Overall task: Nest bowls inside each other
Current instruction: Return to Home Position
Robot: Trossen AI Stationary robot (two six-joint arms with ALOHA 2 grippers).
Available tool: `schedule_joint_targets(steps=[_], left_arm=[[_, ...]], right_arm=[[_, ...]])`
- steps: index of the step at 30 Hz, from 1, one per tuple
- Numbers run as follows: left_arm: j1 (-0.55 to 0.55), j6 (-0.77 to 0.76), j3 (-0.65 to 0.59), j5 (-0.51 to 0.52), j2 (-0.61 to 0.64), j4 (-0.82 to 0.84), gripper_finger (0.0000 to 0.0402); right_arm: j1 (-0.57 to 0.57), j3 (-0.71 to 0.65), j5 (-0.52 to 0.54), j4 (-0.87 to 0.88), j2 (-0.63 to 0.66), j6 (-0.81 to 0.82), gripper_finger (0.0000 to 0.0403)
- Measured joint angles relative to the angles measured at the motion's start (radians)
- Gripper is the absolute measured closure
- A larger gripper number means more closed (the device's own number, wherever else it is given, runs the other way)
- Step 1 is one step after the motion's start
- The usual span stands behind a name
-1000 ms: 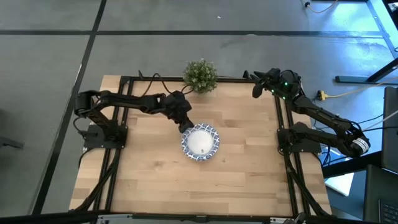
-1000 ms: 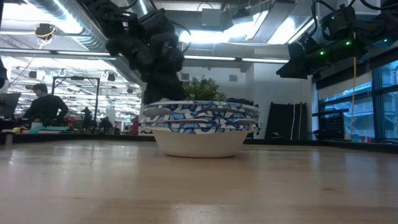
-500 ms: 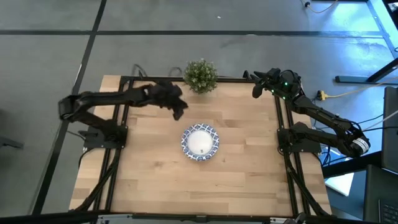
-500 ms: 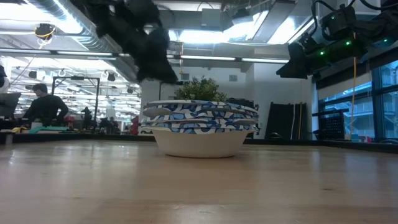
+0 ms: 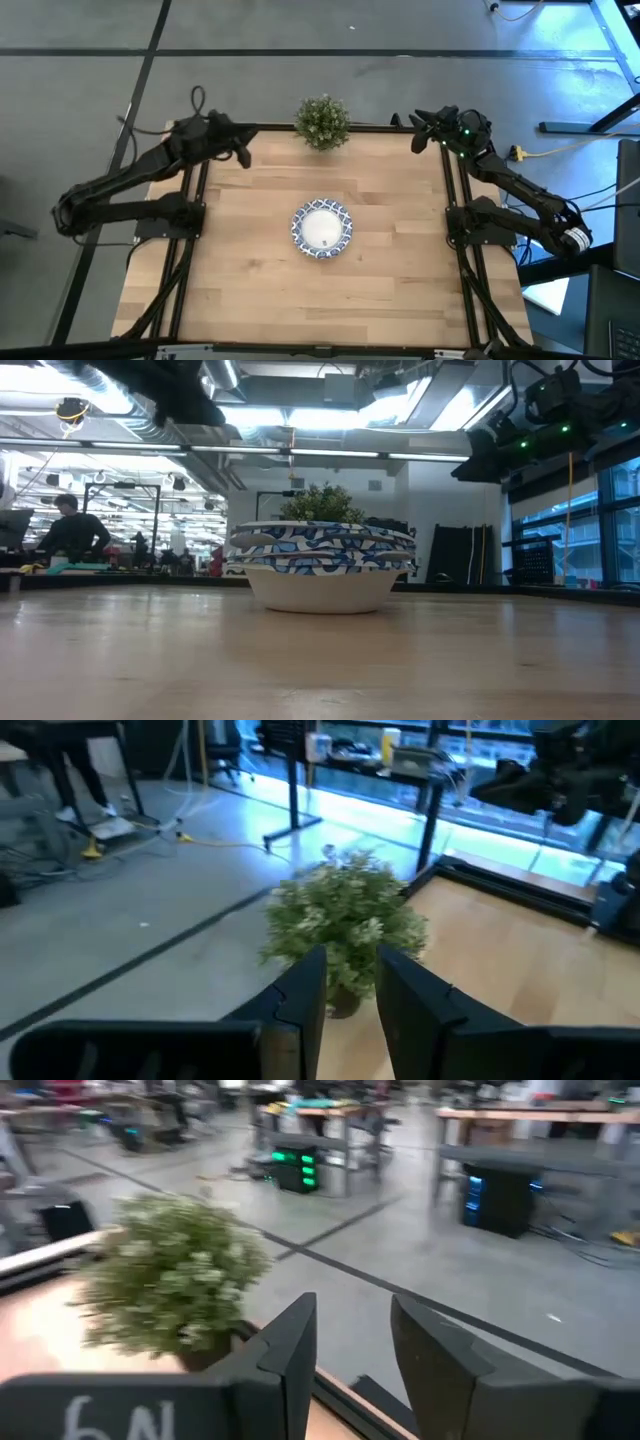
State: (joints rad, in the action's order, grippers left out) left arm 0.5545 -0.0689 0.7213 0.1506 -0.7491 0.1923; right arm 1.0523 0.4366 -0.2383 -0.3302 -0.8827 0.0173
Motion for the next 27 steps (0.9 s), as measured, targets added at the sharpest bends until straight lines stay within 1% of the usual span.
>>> schedule_joint_targets(steps=[4,6,7,10,12,14,19,23,27], left_arm=[[0.004,-0.016,-0.089,0.016,0.091,0.0,0.0321],[0.004,-0.03,-0.131,0.03,0.122,-0.008,0.0323],[0.004,-0.03,-0.147,0.037,0.133,-0.009,0.0323],[0.004,-0.029,-0.184,0.059,0.166,-0.011,0.032],[0.004,-0.028,-0.2,0.065,0.183,-0.013,0.032],[0.004,-0.029,-0.208,0.065,0.197,-0.012,0.0321],[0.003,-0.031,-0.211,0.065,0.218,-0.014,0.0329],[-0.02,-0.032,-0.211,0.06,0.222,-0.014,0.0334],[-0.055,-0.032,-0.212,0.058,0.215,-0.006,0.034]], right_arm=[[0.045,0.0,-0.164,0.005,0.042,0.017,0.0271],[0.065,0.0,-0.208,0.014,0.067,0.048,0.0271],[0.074,0.0,-0.214,0.029,0.081,0.061,0.0271],[0.104,0.0,-0.214,0.141,0.141,0.083,0.0271],[0.125,-0.001,-0.19,0.229,0.19,0.083,0.0271],[0.138,-0.011,-0.182,0.265,0.246,0.083,0.0271],[0.131,-0.067,-0.164,0.249,0.402,0.126,0.0271],[0.093,-0.123,-0.076,0.243,0.513,0.19,0.0271],[0.036,-0.195,-0.04,0.236,0.596,0.216,0.0271]])
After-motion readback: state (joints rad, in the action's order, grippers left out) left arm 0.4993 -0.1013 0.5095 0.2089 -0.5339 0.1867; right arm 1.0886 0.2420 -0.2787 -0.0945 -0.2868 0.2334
